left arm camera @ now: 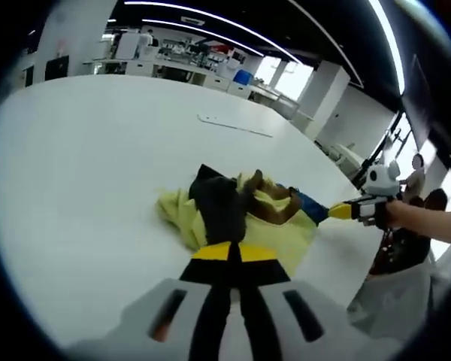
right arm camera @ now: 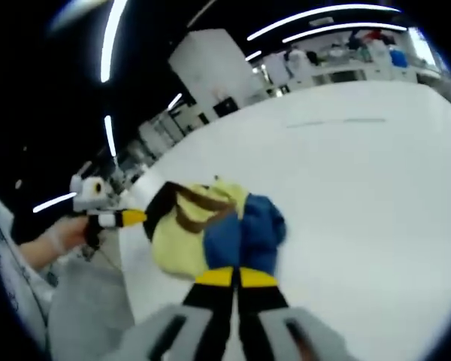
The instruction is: Fold the garment on the visible template until the final outline fits inside the template.
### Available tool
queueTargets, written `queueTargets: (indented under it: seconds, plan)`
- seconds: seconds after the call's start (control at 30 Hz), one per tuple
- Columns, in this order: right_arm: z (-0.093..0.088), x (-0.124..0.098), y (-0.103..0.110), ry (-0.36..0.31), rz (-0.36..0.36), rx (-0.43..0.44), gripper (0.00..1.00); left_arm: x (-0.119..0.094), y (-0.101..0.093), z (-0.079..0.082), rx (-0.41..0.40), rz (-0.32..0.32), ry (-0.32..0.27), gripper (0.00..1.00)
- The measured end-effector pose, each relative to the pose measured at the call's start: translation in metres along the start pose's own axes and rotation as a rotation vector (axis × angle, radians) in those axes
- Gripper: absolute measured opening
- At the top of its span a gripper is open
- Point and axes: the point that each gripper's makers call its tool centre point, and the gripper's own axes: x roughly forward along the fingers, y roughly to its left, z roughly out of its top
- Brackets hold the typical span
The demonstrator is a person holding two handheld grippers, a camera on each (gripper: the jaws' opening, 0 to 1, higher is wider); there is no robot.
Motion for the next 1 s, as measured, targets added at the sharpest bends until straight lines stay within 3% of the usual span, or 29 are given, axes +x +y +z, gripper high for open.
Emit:
queueTargets:
  seconds: [0.13,0.5,1.0]
  plan:
    - [0.010,-0.014,0.001,-0.038,-0.012,-0.009,0.00,-0.008,0.003,0.008,0.019,0.008,-0.009,0.00]
    - [0.046,-0.057,0.029,-0.153,0.010,-0.062,0.00,-0.037,-0.010,0.056,-0.007,-0.036,-0.080,0.00]
    - [0.112,-0.120,0.071,-0.335,0.048,-0.125,0.00,-0.073,-0.024,0.114,0.053,-0.080,-0.187,0.00]
